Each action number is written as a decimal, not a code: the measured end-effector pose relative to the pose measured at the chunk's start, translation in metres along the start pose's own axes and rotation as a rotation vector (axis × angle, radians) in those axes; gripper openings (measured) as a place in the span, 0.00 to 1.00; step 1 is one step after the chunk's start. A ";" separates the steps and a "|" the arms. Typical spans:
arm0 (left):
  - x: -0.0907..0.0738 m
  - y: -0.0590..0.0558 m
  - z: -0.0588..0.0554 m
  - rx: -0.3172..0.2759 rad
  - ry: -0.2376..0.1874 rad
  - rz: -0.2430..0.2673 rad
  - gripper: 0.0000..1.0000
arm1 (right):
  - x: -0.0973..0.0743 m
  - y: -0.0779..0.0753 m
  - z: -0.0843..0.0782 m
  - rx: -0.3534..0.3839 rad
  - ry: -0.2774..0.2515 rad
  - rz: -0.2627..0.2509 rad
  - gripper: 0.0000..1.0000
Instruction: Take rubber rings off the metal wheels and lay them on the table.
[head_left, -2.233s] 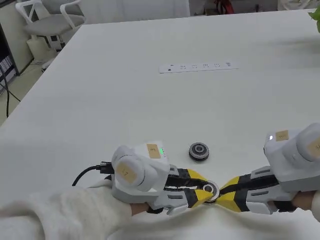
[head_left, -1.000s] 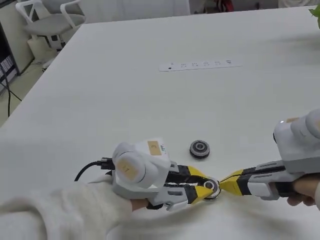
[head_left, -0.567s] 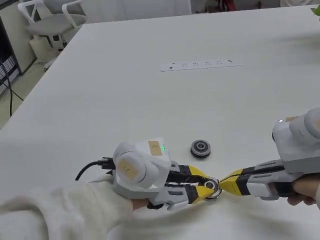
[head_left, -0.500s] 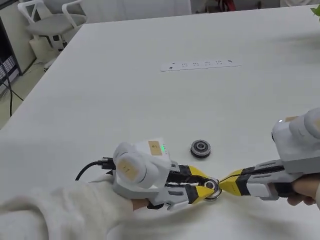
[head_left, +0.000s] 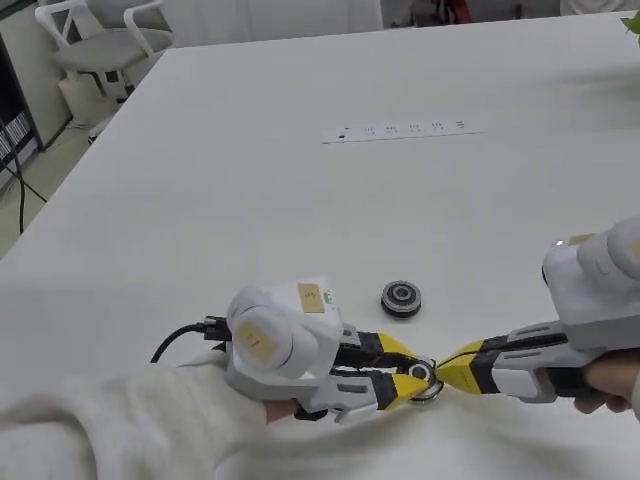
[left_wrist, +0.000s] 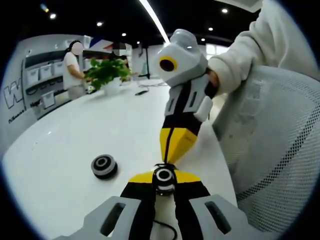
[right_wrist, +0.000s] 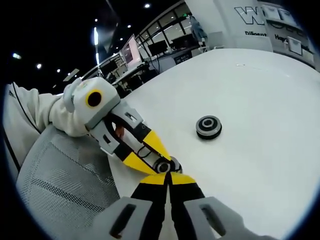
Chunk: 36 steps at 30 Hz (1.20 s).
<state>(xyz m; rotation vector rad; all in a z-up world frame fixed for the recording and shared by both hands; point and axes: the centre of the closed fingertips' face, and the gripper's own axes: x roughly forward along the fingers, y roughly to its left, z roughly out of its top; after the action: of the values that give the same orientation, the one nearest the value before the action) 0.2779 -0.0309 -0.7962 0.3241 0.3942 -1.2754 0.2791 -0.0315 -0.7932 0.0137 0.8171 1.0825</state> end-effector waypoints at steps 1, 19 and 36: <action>0.000 0.000 0.000 0.001 0.000 0.000 0.13 | 0.000 0.000 0.000 -0.001 0.000 0.000 0.00; 0.000 0.000 0.000 0.001 -0.004 -0.001 0.14 | 0.002 0.010 0.007 -0.017 -0.018 0.038 0.00; 0.001 0.001 0.000 0.025 -0.005 0.026 0.14 | 0.000 0.006 0.010 -0.010 -0.032 0.032 0.00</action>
<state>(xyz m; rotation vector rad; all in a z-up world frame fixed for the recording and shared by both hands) 0.2787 -0.0314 -0.7964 0.3457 0.3689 -1.2562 0.2799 -0.0246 -0.7839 0.0356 0.7847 1.1143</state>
